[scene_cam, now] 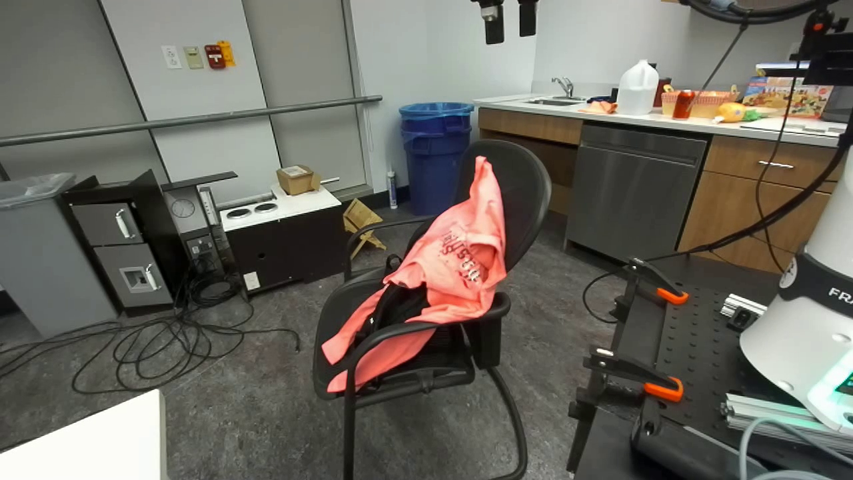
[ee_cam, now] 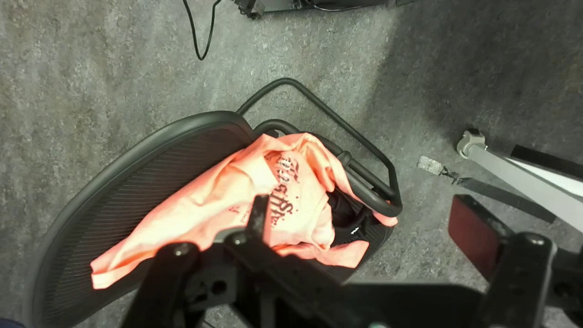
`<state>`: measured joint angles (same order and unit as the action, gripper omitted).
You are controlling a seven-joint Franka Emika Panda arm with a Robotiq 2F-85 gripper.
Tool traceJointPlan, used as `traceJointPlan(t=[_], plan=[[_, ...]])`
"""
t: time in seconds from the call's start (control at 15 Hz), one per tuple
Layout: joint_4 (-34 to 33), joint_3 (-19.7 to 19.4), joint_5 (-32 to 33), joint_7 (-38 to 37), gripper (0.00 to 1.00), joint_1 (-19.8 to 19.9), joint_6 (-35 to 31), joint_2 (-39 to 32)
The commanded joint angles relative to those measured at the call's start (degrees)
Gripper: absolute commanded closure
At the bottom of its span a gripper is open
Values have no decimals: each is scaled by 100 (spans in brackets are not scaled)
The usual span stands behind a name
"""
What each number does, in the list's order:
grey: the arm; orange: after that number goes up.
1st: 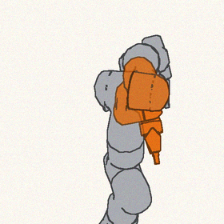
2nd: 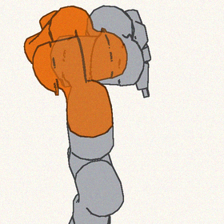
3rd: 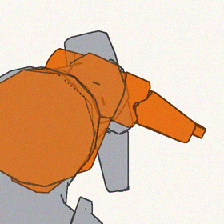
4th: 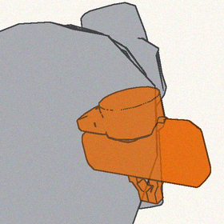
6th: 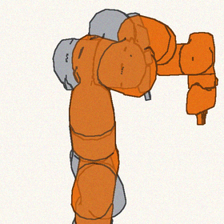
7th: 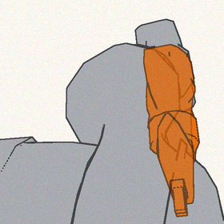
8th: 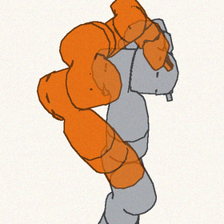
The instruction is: Hang the sweatshirt on the black chair
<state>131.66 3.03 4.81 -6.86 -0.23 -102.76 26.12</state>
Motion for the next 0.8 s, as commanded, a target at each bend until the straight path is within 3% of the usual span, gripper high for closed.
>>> traceJointPlan(t=[0.0,0.4,0.73], plan=[[-251,-209,-63,-70,0,166,-513,-580],[-540,-365,-207,-297,0,282,-1647,-1567],[-819,-440,-3,-725,0,379,-2115,-2232]])
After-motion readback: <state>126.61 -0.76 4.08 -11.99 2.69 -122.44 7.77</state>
